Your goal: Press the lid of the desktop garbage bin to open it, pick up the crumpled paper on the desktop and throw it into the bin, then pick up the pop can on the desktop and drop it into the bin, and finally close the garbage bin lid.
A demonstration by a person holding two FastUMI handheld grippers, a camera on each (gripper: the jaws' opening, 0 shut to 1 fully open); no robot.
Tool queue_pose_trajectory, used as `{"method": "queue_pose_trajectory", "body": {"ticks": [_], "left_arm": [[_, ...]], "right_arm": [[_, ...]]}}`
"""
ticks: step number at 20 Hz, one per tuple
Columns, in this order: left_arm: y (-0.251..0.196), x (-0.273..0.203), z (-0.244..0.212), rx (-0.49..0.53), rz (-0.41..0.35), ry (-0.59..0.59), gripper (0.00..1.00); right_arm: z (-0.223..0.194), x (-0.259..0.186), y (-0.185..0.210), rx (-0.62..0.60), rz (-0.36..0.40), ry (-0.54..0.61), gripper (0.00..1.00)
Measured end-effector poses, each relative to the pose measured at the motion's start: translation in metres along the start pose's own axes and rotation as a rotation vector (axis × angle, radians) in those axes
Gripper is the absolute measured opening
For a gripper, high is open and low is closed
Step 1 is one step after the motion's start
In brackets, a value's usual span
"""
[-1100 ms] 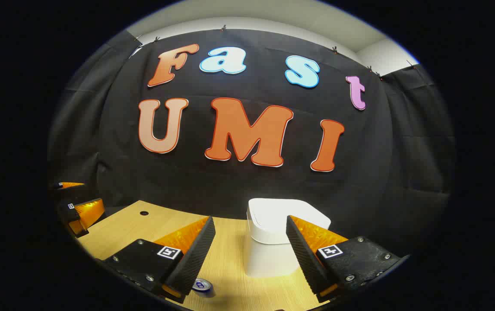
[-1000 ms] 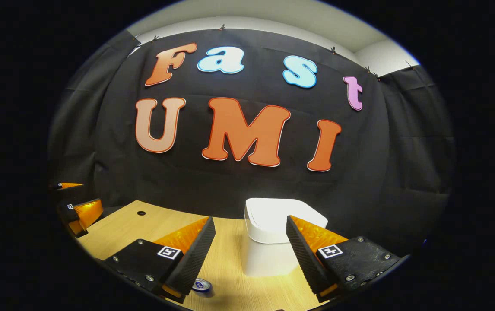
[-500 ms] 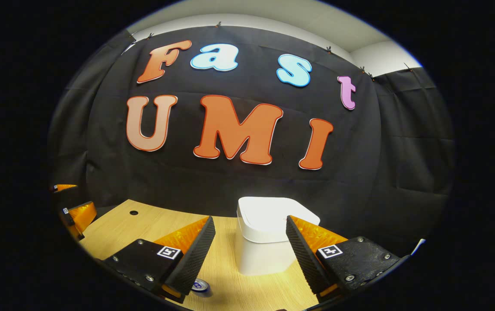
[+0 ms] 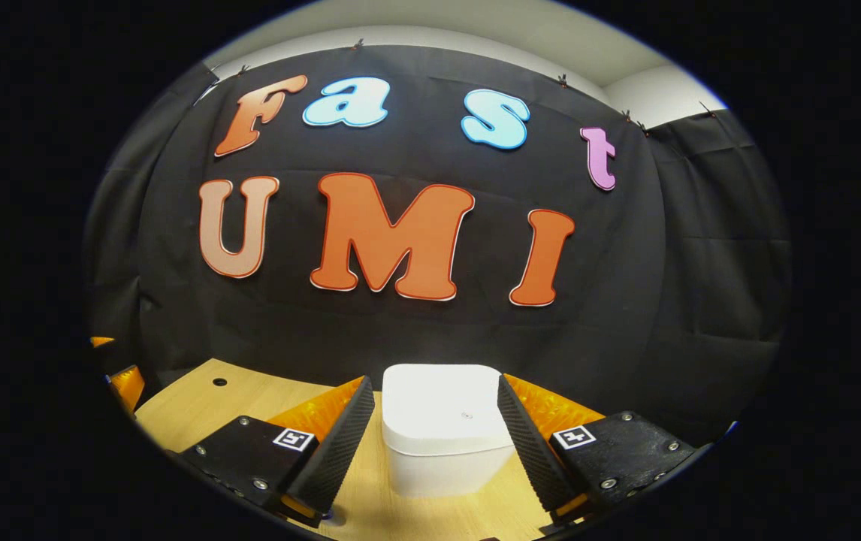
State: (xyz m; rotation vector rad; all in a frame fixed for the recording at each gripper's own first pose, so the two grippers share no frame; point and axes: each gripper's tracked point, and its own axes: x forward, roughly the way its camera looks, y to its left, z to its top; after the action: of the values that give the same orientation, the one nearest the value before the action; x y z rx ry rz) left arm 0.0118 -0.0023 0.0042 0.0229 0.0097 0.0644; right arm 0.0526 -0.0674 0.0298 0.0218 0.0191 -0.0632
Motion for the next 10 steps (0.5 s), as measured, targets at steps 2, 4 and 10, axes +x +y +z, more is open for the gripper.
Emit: {"method": "queue_pose_trajectory", "body": {"ticks": [2,4,10], "left_arm": [[-0.005,0.002,-0.001,-0.001,0.017,0.01,0.99],[-0.01,0.006,-0.004,0.001,0.034,0.024,0.99],[-0.023,0.009,-0.004,0.009,0.086,0.045,0.99]], "right_arm": [[0.002,0.01,-0.011,-0.003,0.008,0.008,0.99],[0.003,0.02,-0.023,-0.015,0.015,0.019,0.98],[-0.004,0.047,-0.047,-0.002,0.054,0.093,0.59]]}}
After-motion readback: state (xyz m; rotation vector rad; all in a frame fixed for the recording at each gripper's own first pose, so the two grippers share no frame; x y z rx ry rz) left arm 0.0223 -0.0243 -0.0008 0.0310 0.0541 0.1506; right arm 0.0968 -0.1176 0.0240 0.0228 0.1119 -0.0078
